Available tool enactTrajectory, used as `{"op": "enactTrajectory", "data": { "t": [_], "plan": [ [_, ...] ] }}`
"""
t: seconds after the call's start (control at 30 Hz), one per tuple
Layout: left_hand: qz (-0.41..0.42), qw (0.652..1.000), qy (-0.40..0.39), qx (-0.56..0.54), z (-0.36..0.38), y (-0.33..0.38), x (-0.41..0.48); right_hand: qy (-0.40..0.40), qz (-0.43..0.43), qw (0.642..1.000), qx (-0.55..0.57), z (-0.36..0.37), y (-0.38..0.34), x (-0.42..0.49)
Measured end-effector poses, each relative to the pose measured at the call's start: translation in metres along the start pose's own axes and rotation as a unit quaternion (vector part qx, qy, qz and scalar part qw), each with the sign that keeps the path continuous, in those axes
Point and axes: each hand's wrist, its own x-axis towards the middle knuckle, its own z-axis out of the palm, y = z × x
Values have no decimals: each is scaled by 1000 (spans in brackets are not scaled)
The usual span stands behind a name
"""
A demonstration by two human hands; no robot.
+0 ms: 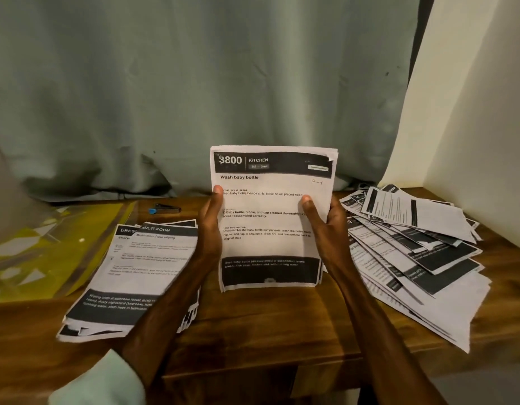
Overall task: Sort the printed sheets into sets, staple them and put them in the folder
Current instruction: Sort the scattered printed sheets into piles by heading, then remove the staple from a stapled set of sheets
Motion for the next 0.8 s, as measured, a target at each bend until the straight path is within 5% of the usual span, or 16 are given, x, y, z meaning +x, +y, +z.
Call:
{"op": "enactTrajectory", "data": {
  "t": [0.37, 0.53, 0.67, 0.8],
  "plan": [
    [37, 982, -10, 185, 1, -2, 10, -10, 3, 998, -64, -10, -3, 17],
    [-37, 962, -58, 264, -12, -5, 4, -62, 73, 995, -36, -31, -6, 28],
    [-57, 924, -34, 377, -33, -39, -6, -110, 131, 983, -70, -34, 31, 23],
    [133, 814, 19, 566, -39, -67, -2, -123, 159, 974, -106, -29, 68, 23]
  ]
}}
